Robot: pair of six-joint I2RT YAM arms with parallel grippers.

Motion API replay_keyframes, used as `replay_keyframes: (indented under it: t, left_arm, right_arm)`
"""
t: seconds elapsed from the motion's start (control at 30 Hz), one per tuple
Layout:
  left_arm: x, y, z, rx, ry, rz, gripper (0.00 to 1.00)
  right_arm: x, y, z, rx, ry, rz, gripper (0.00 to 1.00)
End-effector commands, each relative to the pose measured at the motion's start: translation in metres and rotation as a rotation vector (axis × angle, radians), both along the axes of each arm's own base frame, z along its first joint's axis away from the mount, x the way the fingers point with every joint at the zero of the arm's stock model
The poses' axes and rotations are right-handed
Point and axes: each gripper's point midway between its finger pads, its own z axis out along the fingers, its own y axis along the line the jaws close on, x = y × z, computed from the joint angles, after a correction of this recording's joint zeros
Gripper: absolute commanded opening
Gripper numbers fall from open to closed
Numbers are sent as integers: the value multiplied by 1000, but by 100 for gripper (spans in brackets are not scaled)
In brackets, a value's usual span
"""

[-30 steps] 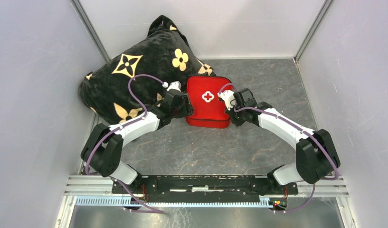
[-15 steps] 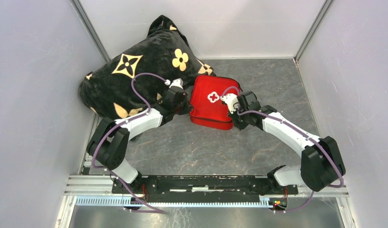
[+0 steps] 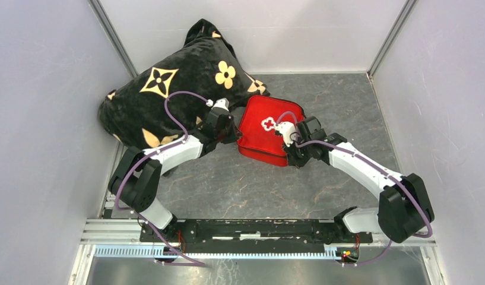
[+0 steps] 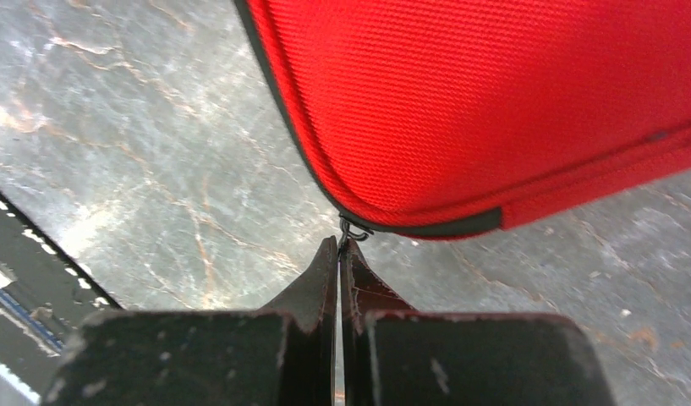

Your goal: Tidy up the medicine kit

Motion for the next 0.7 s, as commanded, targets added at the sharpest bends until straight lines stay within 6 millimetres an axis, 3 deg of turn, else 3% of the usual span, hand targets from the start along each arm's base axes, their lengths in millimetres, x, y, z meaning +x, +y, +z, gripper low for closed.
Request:
replay_keyframes:
  t: [0.0,0.13,0.37,0.47,0.67]
  left_arm:
    - [-3,6,-19,22,57,56,2]
    - [-4,4,-18,16,53,47,2]
    - [-18,-12,-17,10,54,-3,2]
    - [-29,-20,-15,0,56,-33,2]
    - [-60,-51,-12,-22,65,-138,2]
  right_arm:
    - [-25,60,24,221,48,152,0]
    - [-21,80,29,258,26,124,0]
    - [22,84,34,225,-55,-186,0]
    - [39,84,34,242,-89,-287,0]
    - [54,103,43,265,-109,-283,0]
